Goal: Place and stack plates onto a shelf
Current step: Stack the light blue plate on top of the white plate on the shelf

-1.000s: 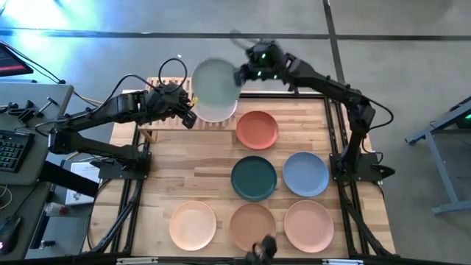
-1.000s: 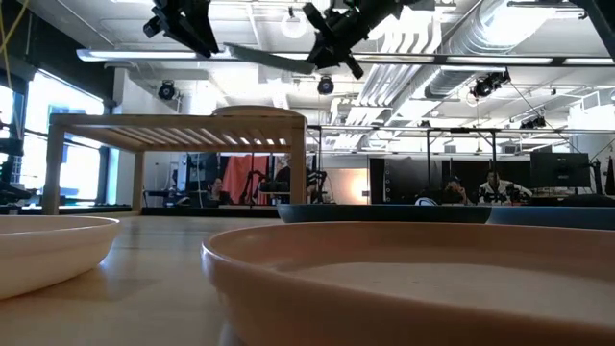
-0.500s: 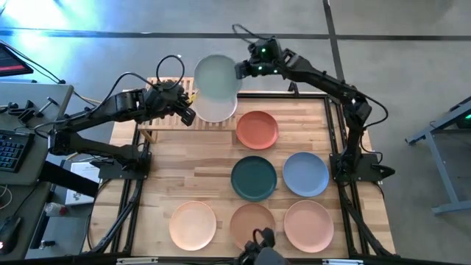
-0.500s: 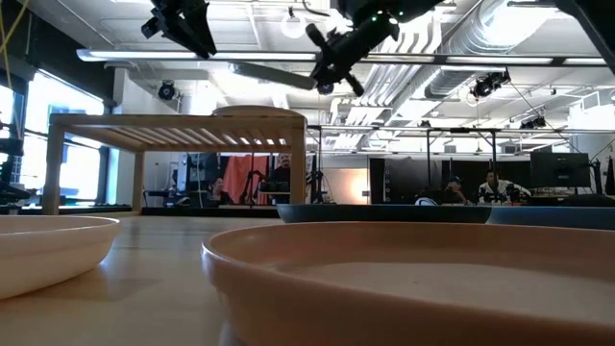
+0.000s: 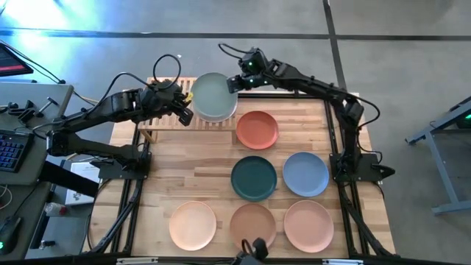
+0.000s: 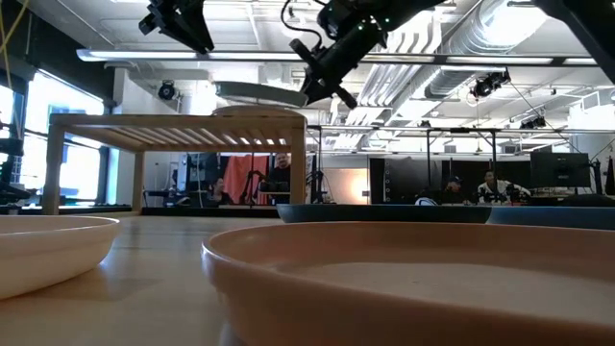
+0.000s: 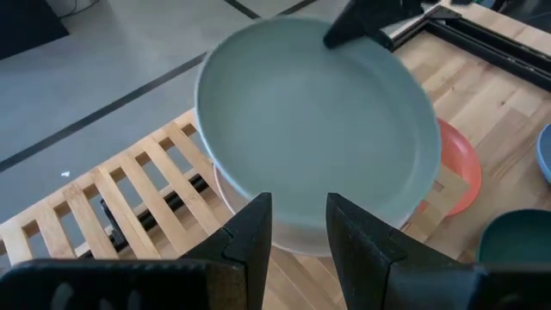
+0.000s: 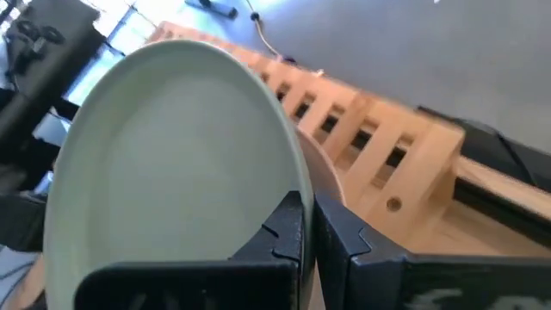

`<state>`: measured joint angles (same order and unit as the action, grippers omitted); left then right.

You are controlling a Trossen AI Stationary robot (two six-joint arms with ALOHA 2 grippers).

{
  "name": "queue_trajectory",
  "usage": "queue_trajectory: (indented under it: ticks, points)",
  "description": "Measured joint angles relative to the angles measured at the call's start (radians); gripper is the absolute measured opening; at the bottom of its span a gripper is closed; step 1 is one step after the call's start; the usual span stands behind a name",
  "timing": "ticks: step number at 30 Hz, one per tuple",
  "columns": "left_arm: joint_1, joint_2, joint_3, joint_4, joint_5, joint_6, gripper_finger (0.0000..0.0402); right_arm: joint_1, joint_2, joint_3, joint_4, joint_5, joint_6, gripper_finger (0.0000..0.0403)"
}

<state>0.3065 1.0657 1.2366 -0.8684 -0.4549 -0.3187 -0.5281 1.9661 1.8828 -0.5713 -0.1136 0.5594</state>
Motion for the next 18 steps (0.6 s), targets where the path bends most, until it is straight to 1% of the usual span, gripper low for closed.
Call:
queue_trajectory:
  ticks: [9,12,18]
  points:
    - [0.000,0.000,0.000,-0.001,0.002,0.000,0.0100,0.021,0.033,-0.001,-0.022,0.016,-0.016,0.0000]
    - [0.000,0.000,0.000,-0.002,0.006,0.000,0.0100,0.021,0.034,-0.001,-0.021,0.034,-0.019,0.0000]
    - [0.000,0.000,0.000,-0.002,0.007,0.000,0.0100,0.020,0.033,-0.001,-0.025,0.034,-0.034,0.0000]
